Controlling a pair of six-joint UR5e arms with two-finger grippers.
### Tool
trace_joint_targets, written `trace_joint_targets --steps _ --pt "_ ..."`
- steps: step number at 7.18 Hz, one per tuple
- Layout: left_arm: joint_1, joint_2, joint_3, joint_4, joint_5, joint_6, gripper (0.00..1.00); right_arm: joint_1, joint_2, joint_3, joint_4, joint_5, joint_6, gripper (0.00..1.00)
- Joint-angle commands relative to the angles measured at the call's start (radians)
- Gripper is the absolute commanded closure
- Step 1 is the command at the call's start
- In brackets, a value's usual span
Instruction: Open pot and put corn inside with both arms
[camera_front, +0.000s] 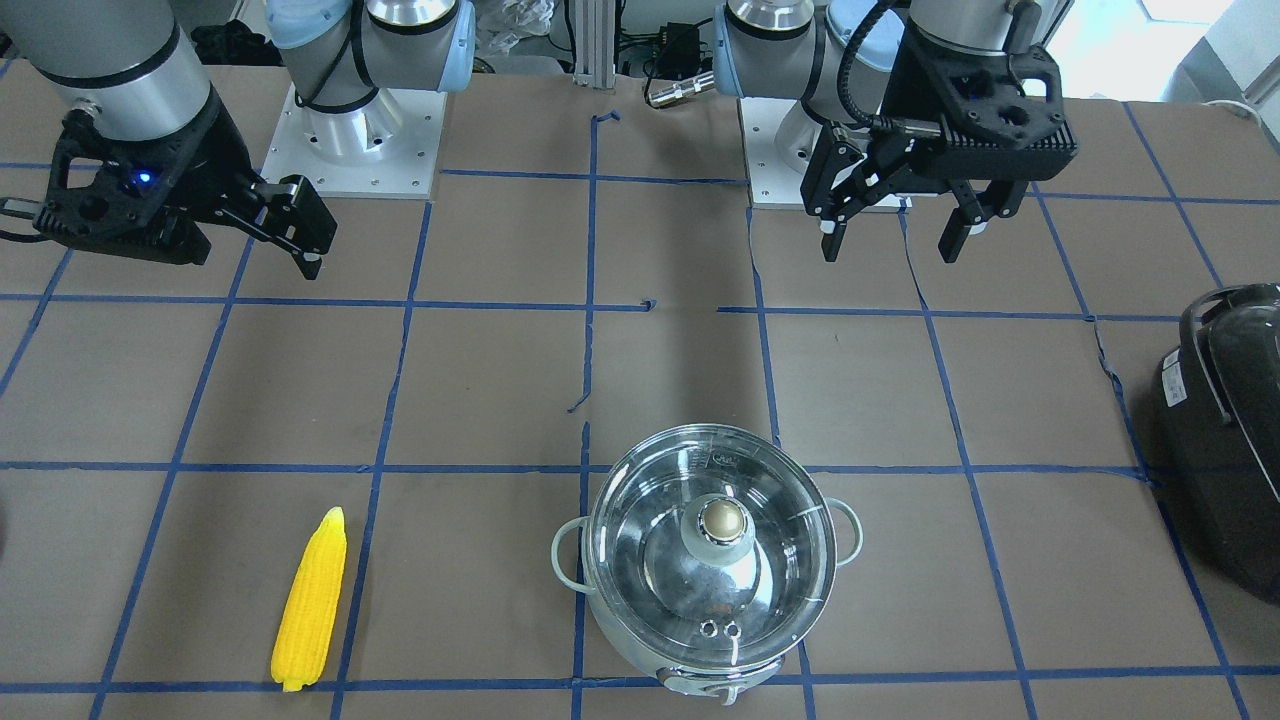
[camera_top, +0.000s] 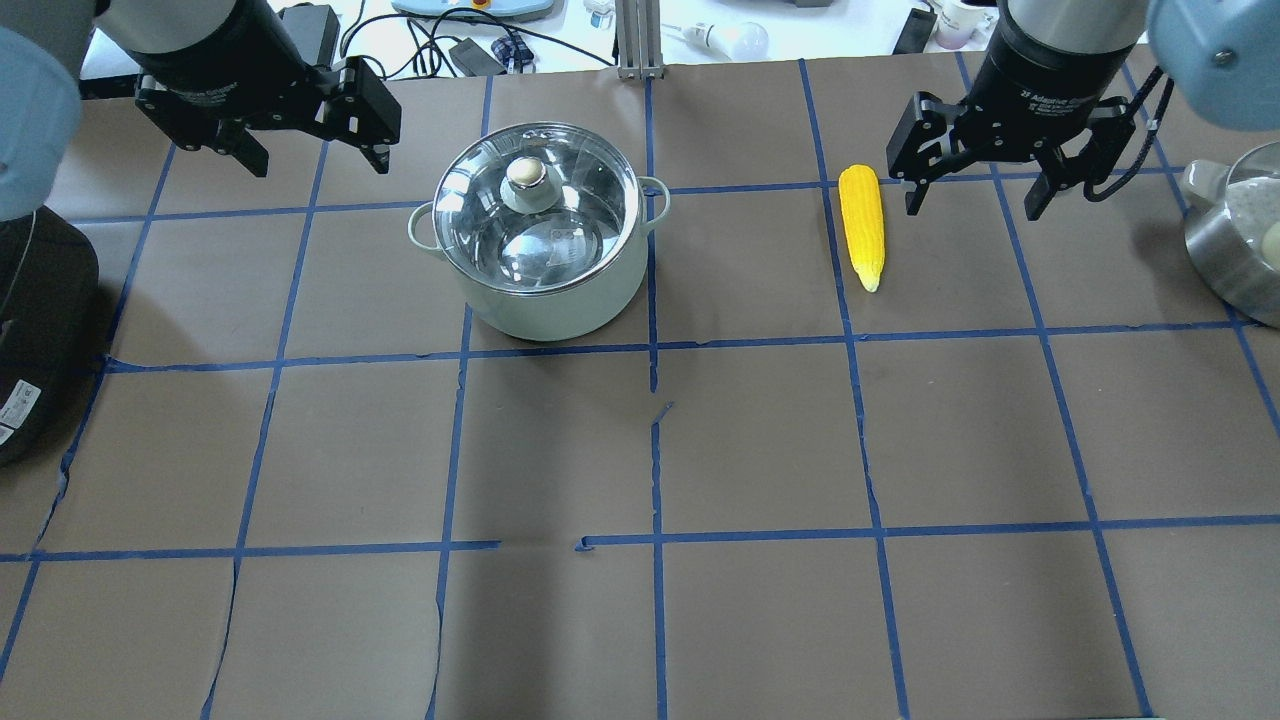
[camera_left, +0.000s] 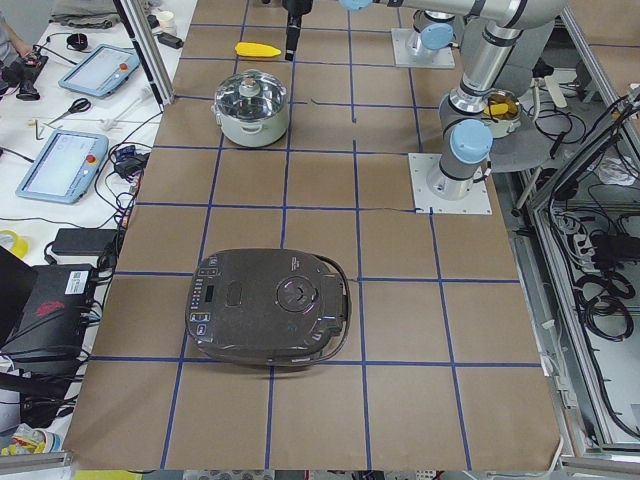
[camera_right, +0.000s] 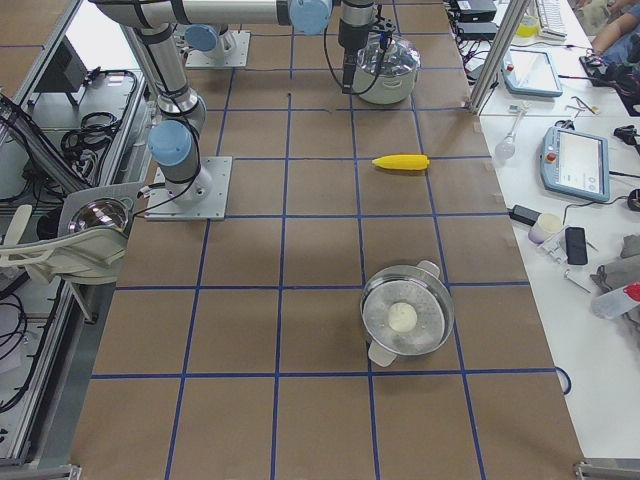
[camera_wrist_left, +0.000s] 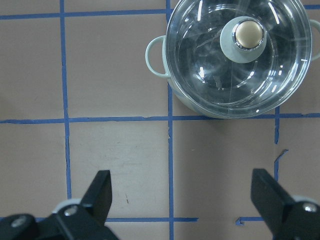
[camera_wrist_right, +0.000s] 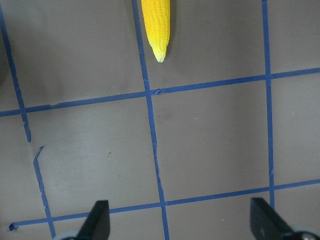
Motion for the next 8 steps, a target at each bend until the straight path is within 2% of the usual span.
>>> trace_joint_targets --steps 1,8 --pt "0.0 0.0 0.0 0.0 0.0 0.0 0.0 0.001 -0.001 -0.003 0.003 -0.007 0.0 0.0" --pt "-0.002 -0.003 -0.003 0.001 0.002 -0.001 0.0 0.006 -0.007 0.015 -0.009 0.004 -0.002 0.0"
